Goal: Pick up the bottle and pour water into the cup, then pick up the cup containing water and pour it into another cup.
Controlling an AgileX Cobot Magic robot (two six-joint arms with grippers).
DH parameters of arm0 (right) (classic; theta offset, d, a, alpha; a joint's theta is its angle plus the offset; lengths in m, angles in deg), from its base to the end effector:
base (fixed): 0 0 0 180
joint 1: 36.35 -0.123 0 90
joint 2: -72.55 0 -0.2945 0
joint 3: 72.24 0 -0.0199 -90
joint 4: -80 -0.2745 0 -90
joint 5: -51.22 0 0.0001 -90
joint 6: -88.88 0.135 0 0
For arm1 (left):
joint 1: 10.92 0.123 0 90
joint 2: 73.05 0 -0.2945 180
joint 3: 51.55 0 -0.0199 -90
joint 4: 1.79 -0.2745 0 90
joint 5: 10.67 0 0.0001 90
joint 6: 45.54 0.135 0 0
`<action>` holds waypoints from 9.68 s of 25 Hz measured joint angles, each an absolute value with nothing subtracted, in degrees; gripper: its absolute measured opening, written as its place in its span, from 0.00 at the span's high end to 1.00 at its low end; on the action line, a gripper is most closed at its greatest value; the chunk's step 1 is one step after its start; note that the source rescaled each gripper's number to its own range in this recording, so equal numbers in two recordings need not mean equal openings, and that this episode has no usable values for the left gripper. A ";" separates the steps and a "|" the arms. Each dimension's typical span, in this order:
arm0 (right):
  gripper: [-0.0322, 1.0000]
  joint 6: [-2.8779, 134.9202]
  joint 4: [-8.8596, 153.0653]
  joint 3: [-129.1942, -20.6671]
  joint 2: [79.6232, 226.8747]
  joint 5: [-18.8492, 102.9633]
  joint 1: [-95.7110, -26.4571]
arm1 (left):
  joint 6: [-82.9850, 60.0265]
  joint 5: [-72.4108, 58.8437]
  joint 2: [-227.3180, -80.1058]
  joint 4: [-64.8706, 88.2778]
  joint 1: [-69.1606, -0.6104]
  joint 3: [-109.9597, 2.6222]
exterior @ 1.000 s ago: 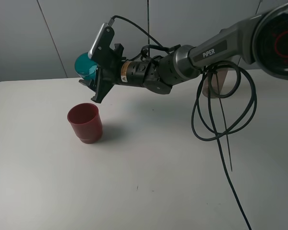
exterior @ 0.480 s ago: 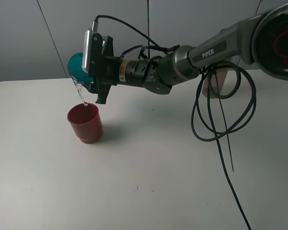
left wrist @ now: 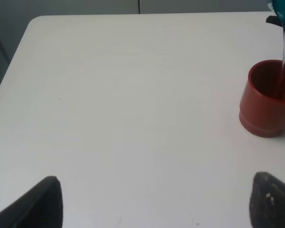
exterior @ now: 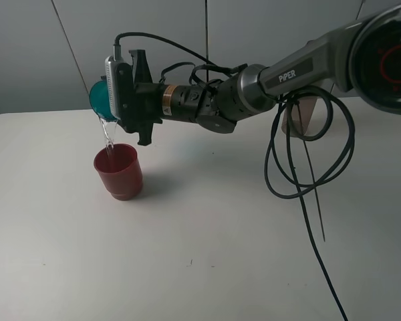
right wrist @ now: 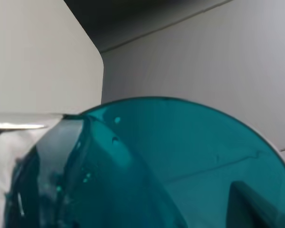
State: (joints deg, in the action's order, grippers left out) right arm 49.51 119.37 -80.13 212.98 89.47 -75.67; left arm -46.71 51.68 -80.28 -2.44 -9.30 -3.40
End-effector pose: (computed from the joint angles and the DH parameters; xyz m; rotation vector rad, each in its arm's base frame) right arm 0.4032 0.3987 0.1155 -1.5901 0.7319 -0.0623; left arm 0.0418 0.0025 0.2695 -0.0509 2.0541 0.0185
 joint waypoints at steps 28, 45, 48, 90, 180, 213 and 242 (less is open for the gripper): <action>0.92 22.26 113.71 -80.13 212.98 90.89 -75.67 | -46.71 51.68 -80.28 -2.44 -9.30 -3.40; 0.92 14.49 118.72 -80.15 212.98 94.21 -75.67 | -46.71 51.68 -80.28 -2.44 -9.30 -3.40; 0.92 13.19 120.18 -80.15 212.98 94.21 -75.67 | -46.71 51.68 -80.28 -2.44 -9.30 -3.40; 0.92 81.30 85.21 -54.84 188.94 74.82 -71.80 | -46.71 51.68 -80.28 -2.44 -9.30 -3.40; 0.00 90.96 86.54 -30.25 128.60 13.75 -57.32 | -46.63 51.68 -80.28 -2.44 -9.30 -3.40; 0.00 90.86 80.41 -24.19 80.03 -11.66 -50.05 | -46.63 51.68 -80.28 -2.55 -9.30 -3.40; 0.00 90.66 80.41 -24.19 80.03 -11.66 -40.21 | -46.85 51.68 -80.28 -2.55 -9.30 -3.40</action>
State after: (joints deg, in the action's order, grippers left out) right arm 90.66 80.41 -24.19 80.03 -11.66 -40.21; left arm -46.85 51.68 -80.28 -2.55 -9.30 -3.40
